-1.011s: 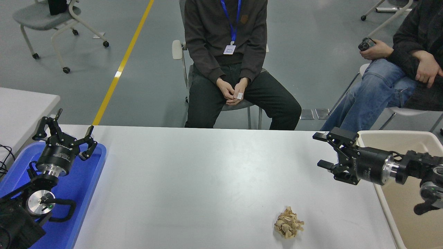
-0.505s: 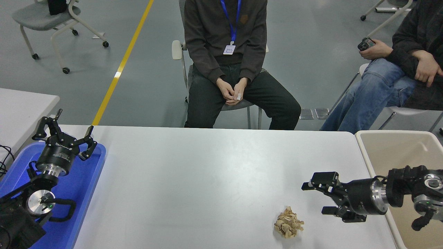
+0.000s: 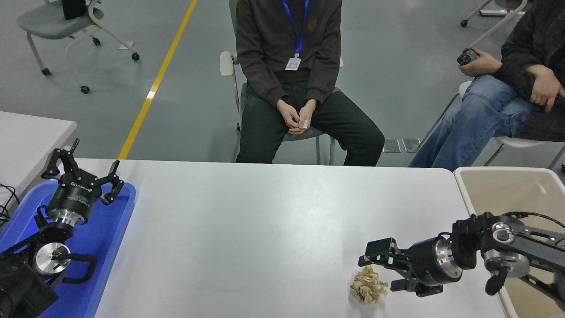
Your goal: Clean the table surface
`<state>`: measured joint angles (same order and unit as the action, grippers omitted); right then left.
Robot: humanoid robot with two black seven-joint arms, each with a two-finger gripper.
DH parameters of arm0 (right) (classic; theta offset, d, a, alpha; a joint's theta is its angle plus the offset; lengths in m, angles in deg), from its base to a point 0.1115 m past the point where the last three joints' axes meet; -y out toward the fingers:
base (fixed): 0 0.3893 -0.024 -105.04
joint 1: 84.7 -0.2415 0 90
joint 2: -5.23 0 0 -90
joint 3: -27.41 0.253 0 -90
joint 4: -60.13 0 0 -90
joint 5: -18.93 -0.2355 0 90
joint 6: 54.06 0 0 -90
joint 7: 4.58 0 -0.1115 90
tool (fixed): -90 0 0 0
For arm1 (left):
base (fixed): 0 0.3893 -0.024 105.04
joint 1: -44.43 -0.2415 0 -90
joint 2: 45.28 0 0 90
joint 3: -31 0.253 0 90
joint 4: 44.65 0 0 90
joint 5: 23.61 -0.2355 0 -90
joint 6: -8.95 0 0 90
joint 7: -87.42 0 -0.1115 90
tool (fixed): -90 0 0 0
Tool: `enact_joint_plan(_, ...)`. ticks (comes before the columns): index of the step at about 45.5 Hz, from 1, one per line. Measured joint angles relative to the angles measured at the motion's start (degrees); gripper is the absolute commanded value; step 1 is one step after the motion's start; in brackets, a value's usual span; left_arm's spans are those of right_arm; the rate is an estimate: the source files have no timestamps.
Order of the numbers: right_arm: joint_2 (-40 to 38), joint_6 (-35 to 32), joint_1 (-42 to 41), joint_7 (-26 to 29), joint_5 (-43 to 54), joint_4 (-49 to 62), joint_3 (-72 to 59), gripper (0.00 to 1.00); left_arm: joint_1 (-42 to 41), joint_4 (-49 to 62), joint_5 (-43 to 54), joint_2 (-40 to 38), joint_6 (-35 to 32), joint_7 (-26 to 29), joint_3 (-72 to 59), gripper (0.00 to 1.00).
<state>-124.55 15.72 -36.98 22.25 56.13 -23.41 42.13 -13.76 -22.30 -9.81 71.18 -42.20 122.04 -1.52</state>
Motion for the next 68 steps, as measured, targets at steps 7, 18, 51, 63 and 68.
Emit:
enact_joint_plan(7,1.74,0.41,-0.82,0.18,4.09,1.46,-1.98,1.0,0.0,0.0,0.0,0.0,0.0,0.0,0.0,1.0)
enact_joint_plan(18,4.97,1.68,-1.52,0.28,7.35,3.12,-3.99,1.0,0.0,0.01,0.0,0.0,0.0,0.01,0.0,1.0)
enact_joint_plan(51,12.24,3.42,-2.32,0.21,16.13,8.62,-8.01,1.0,0.0,0.01,0.0,0.0,0.0,0.01,0.0,1.0)
enact_joint_plan(63,12.39,3.69,-1.81,-0.03,18.94,9.03,-9.33,0.99,0.0,0.02,0.0,0.0,0.0,0.01,0.0,1.0)
enact_joint_plan(68,12.43,4.0,-1.72,-0.1,19.68,9.05,-9.46,0.97,0.0,0.02,0.0,0.0,0.0,0.01,0.0,1.0)
